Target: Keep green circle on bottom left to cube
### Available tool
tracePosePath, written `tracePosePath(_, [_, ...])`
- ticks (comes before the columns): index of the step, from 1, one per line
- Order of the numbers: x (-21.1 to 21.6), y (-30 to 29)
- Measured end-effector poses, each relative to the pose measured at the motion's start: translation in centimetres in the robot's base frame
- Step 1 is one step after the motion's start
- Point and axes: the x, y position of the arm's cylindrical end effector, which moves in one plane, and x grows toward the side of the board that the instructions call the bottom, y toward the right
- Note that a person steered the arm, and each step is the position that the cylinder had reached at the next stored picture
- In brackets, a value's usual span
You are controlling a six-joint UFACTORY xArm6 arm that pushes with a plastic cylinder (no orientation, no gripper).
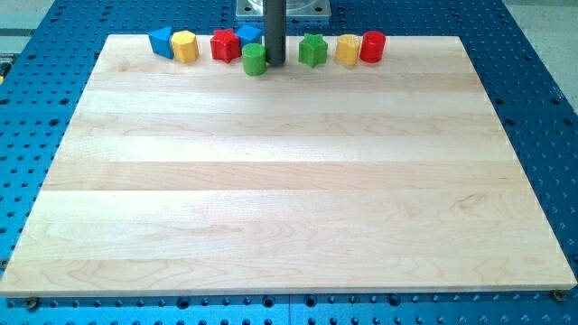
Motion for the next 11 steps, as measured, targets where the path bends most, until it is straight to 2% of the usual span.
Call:
tracePosePath(2, [-4.8,1.2])
tracePosePath(6, [-5.8,-3.7])
tracePosePath(7, [-4.2,-5.4])
tracePosePath(8, [-2.4,-1.4])
tracePosePath(9, [1.8,-0.8])
tracePosePath(10, [3.8,-2.9])
tracePosePath(11, [3.8,-2.9])
